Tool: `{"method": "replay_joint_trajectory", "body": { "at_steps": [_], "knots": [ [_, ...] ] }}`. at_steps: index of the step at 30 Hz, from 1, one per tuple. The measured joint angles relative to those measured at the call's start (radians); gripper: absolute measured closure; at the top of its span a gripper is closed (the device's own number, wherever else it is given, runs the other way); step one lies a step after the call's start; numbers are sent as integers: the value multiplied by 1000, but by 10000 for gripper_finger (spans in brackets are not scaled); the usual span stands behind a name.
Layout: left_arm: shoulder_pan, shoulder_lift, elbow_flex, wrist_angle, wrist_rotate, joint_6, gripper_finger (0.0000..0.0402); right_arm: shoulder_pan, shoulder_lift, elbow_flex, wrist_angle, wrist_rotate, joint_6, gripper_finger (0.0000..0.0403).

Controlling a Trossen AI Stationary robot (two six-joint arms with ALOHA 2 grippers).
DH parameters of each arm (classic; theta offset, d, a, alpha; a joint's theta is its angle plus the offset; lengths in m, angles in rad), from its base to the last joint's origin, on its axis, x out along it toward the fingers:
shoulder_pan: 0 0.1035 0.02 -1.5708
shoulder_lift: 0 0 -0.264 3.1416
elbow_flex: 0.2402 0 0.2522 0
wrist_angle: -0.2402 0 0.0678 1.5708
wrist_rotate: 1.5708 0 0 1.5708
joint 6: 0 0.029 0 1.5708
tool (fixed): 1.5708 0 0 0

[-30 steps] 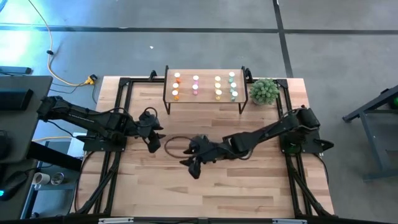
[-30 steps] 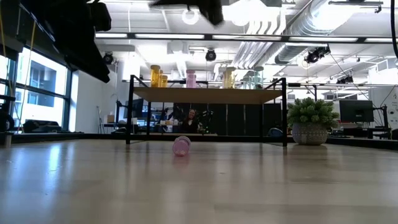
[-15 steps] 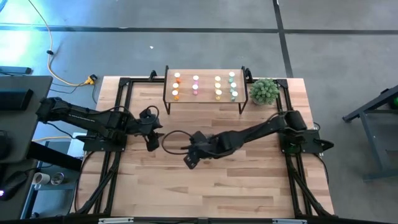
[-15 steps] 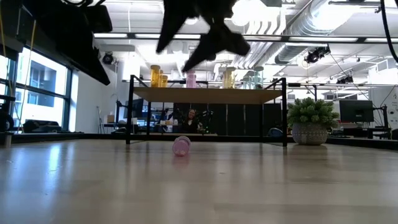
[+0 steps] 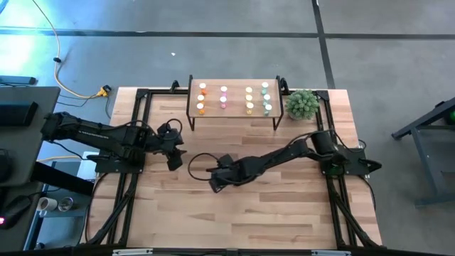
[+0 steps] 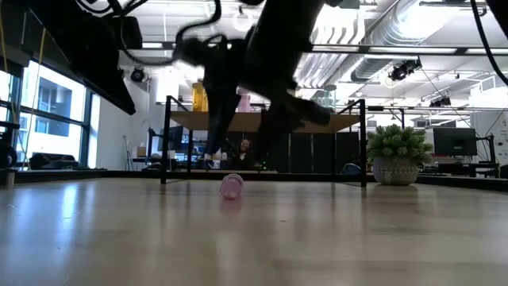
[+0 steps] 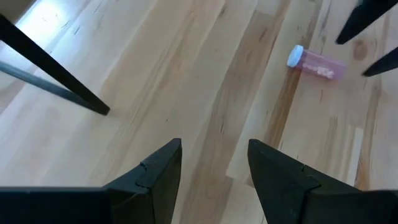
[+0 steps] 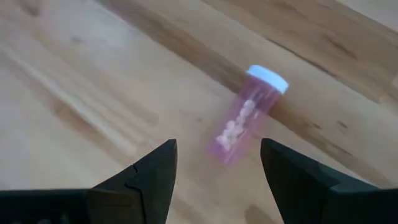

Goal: Pick and place medicine bottles onto shelf by color
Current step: Put the pink pill bottle on the shelf aligned with the other pink pill bottles

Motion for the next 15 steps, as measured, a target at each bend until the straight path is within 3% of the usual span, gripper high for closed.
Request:
{"method": "replay_joint_trajectory", "body": {
  "at_steps": [11,15],
  "knots": [
    [6,0,0,0,-23,0,229,-33,78,0,-15,-28,44,181],
    [6,0,0,0,-23,0,229,-35,87,2,-16,-46,43,200]
  ]
}}
